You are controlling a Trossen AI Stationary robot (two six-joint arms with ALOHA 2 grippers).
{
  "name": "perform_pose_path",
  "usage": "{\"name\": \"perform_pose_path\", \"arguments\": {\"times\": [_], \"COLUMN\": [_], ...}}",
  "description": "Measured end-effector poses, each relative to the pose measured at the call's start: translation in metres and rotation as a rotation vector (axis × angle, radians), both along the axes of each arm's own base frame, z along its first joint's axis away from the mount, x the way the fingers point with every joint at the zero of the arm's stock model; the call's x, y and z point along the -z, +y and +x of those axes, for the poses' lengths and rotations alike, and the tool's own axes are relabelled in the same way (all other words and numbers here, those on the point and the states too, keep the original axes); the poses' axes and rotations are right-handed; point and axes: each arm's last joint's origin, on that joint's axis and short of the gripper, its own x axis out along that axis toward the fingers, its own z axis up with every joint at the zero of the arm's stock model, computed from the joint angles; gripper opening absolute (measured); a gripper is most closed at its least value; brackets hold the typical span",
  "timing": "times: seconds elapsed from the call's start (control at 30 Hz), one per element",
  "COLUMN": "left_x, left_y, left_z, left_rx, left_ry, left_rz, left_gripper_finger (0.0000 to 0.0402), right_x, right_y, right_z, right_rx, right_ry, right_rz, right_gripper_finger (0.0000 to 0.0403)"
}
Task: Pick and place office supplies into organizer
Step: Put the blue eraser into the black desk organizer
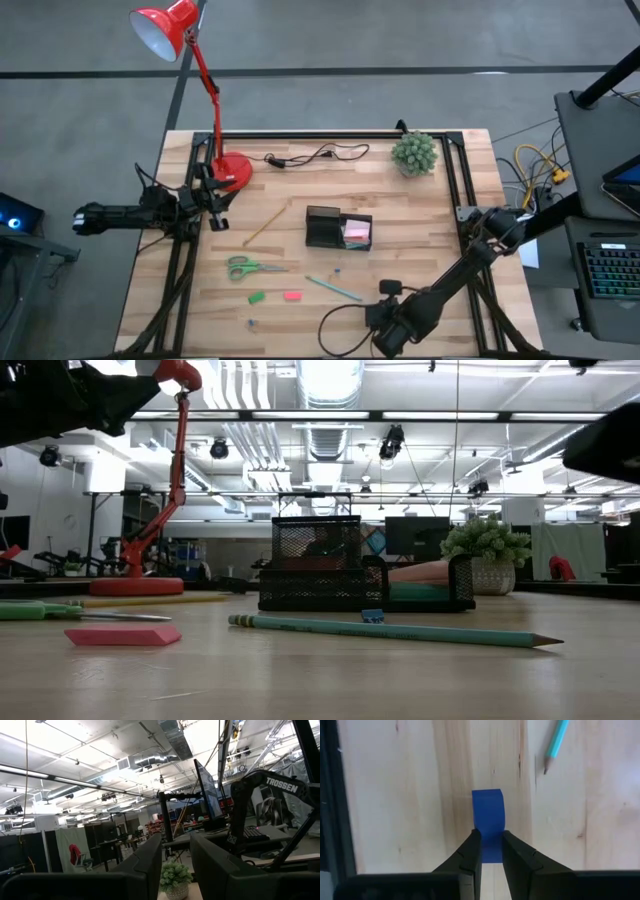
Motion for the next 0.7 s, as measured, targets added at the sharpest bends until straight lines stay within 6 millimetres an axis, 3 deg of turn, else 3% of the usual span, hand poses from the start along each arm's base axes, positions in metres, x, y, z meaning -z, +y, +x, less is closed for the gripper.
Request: {"name": "perform_pose_path", "arguments": {"times": [0.3, 0.7], "left_x": [0.0, 0.0], "left_y": [0.0, 0.0], "left_z": [0.0, 0.0], "left_rx": [0.0, 0.0], "left_ry": [0.0, -0.001], "left_rz": [0.0, 0.0], "left_gripper_finger": [0.0089, 0.0089], "right_x": [-0.017, -0.029], "right_y": [-0.013, -0.062], "right_z": [0.008, 0.043], "right_rx": [-0.035, -0.006], "right_ry": [-0.094, -0.159], "right_rz": [-0.069, -0.174], "right_gripper_finger": [0.0054, 0.0054]}}
